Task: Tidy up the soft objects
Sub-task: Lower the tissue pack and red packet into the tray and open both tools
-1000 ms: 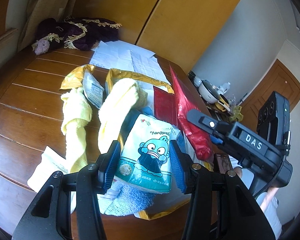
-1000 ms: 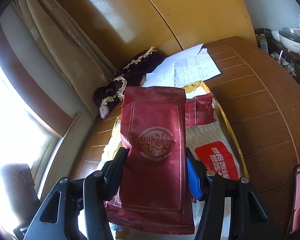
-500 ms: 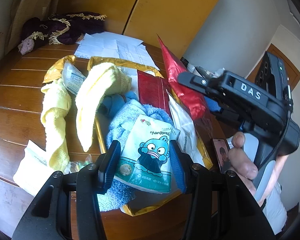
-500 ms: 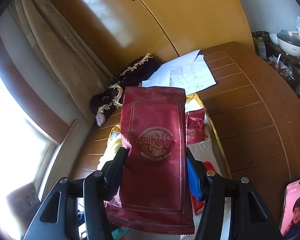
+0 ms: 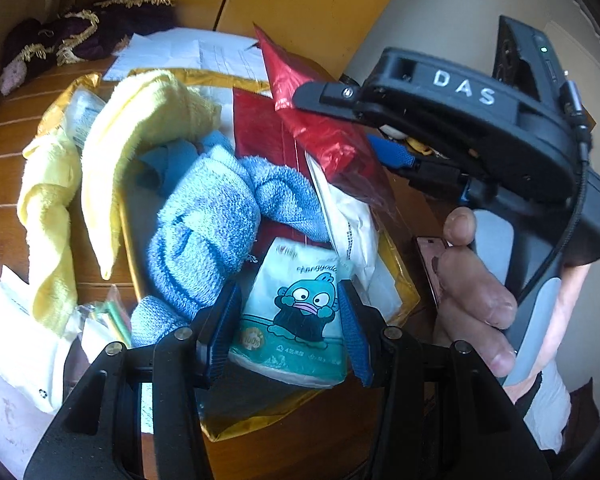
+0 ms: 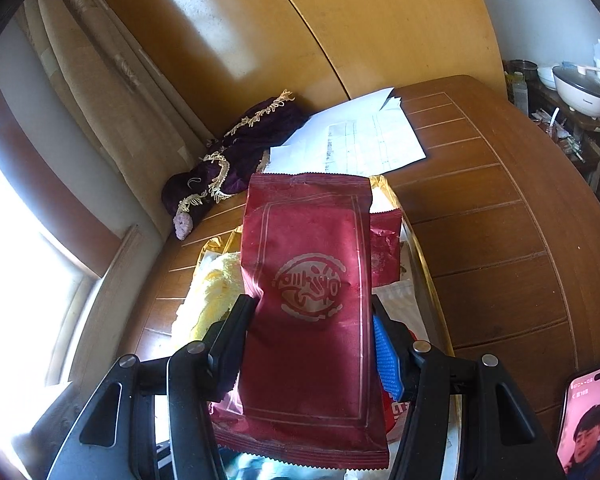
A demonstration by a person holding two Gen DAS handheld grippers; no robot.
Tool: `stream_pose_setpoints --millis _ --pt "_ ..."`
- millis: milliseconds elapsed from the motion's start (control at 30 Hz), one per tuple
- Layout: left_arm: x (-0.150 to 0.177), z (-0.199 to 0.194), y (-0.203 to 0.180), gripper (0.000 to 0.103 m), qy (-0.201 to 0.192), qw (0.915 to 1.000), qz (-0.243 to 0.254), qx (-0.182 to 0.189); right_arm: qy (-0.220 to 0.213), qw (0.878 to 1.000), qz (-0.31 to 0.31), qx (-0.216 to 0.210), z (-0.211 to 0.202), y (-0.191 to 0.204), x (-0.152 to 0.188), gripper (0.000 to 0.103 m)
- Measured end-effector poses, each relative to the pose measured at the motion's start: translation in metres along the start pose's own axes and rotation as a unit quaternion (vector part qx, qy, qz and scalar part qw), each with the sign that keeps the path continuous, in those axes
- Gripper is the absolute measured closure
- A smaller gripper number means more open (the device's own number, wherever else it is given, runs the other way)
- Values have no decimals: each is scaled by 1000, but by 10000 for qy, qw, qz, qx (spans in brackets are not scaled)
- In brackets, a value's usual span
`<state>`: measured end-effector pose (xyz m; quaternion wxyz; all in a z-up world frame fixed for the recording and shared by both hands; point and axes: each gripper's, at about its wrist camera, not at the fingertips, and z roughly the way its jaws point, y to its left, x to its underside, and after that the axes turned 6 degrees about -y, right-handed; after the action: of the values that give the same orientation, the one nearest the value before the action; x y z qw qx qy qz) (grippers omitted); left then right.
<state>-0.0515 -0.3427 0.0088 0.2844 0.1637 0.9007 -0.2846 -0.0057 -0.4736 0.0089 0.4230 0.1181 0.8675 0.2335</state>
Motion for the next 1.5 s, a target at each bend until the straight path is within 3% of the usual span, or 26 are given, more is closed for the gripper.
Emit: stream_pose_setpoints --millis 533,767,867,1167,1333,1500 --pt "7 8 -17 55 8 9983 521 -248 34 9999 -118 62 4 2 2 46" --pt "1 -3 0 53 29 9995 114 290 13 9998 -108 169 5 -1 -4 46" --pt "-1 -14 10 40 -124 9983 -115 549 29 9997 -143 209 8 2 -8 46" --pt "-4 -48 29 36 -612 9938 -316 877 234 9982 -458 307 34 29 -11 45" --pt "-5 -60 36 36 -882 9944 -204 546 478 9965 -471 492 52 32 -4 43" --pt "-6 -69 58 36 -1016 9938 -375 258 442 9968 -366 558 49 32 -3 42"
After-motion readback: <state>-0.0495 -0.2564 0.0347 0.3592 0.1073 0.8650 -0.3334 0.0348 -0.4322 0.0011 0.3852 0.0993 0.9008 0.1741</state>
